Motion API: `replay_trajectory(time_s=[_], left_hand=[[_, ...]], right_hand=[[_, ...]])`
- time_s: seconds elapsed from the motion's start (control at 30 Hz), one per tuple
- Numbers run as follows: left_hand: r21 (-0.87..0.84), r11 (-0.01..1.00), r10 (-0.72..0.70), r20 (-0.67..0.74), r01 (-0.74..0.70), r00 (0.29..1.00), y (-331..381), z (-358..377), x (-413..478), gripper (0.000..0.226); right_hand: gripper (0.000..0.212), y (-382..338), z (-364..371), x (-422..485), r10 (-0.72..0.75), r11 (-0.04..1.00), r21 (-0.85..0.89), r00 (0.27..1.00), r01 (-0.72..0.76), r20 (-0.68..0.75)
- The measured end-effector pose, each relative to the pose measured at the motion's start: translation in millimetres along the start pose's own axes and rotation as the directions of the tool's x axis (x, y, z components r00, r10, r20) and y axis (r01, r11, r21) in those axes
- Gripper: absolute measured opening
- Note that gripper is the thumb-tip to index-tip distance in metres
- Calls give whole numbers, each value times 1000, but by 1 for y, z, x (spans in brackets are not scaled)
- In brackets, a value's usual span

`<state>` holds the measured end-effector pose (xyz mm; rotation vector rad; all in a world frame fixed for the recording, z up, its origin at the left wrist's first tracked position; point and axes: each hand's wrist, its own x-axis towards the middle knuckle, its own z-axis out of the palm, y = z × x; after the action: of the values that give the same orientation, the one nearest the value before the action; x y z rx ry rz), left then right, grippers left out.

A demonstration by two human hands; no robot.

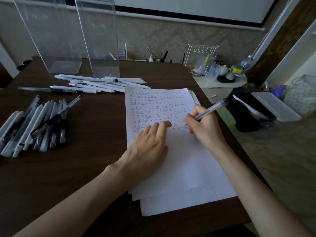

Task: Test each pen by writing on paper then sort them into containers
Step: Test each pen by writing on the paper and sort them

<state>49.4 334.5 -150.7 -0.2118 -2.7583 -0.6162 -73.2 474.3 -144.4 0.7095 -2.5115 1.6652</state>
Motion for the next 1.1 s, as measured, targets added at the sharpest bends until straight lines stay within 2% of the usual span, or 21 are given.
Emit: replay_trajectory(time_s=[0.1, 0.2, 0.3, 0.37, 0.47, 0.57, 0.67, 0.8, 0.9, 1.1], left_hand=[[-202, 974, -104, 1, 102, 995, -3, 0, 1, 47], [-371, 907, -224, -20, 201, 974, -2, -5, 3, 39], [-402, 871, -330, -55, 282, 942, -4, -9, 5, 29], [-394, 874, -349, -97, 286, 932, -5, -10, 3, 21], [-355, 902, -315, -151, 246, 937, -6, -11, 1, 34], [-349, 909, -300, -172, 227, 938, -6, -11, 2, 24], [-358, 915, -264, -176, 188, 948, -7, -12, 2, 17], [-313, 947, -144, -204, 75, 968, -8, -11, 0, 31], [-249, 969, -59, -198, 8, 979, -8, -9, 1, 32], [-287, 956, -11, -222, -55, 975, -9, -11, -1, 37]], right_hand=[[34, -4, -1, 0, -38, 994, 105, 999, 42, -39], [25, -9, -2, -2, -51, 969, 244, 999, 48, 6], [12, -14, 1, -5, -62, 919, 393, 994, 20, 94], [21, -17, -1, -5, -57, 834, 550, 985, -42, 162], [17, -20, -3, -7, -55, 770, 624, 960, -134, 274], [17, -19, -1, -10, -52, 786, 596, 942, -167, 332], [19, -19, -1, -12, -50, 802, 574, 939, -165, 339], [20, -23, -2, -13, -66, 836, 538, 951, -112, 302], [19, -24, 0, -13, -74, 851, 518, 957, -86, 280], [24, -26, 7, -17, -97, 809, 580, 949, -100, 300]])
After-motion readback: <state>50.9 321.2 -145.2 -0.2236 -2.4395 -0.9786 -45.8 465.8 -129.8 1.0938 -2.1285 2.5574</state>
